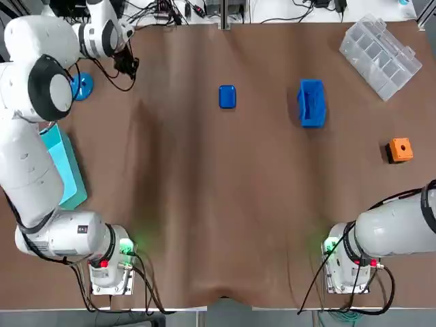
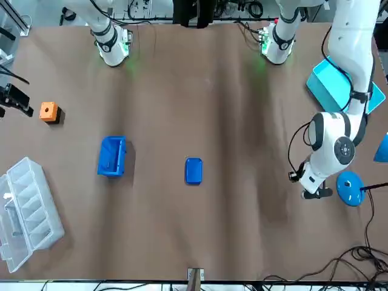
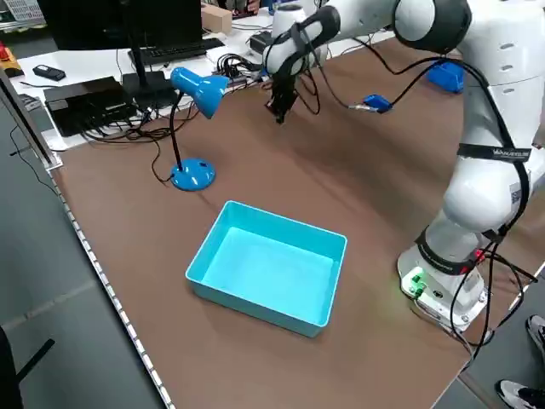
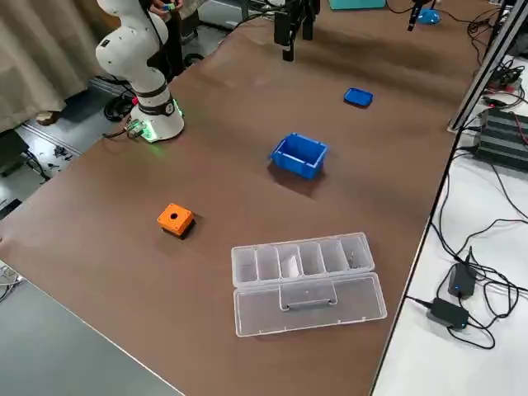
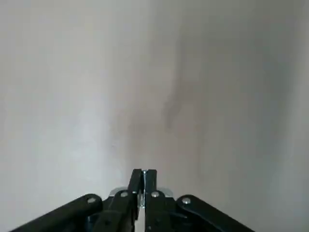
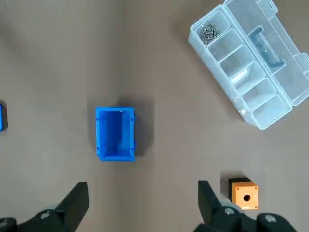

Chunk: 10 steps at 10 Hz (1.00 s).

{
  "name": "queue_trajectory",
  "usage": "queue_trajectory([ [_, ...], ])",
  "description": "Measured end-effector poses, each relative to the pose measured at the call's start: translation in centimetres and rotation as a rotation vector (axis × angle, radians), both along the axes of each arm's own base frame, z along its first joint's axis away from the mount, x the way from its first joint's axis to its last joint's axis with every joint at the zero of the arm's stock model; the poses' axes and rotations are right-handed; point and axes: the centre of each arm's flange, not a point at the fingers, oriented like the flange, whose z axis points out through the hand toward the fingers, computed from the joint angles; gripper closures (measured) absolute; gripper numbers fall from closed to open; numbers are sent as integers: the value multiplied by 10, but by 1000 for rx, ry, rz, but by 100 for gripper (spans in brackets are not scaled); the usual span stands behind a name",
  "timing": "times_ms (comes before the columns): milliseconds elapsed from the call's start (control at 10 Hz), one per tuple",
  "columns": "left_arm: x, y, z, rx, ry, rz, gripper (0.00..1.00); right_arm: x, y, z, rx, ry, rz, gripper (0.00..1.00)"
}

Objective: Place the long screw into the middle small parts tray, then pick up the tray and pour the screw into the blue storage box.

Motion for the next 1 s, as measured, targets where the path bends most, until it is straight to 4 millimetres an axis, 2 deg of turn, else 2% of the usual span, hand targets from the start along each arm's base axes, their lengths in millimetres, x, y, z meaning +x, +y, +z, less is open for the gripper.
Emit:
queue_trajectory([
  [400,-19,-124,48,-99,-44,-4,93,-1,2,-1,1,15,3,0],
  [700,-42,-213,73,-171,-44,51,93,-2,2,-2,2,18,5,0],
  [800,-52,-244,75,-184,-39,60,93,-2,3,-2,2,18,5,0],
  [1000,-65,-303,66,-213,-15,67,93,-2,3,-2,2,20,6,0],
])
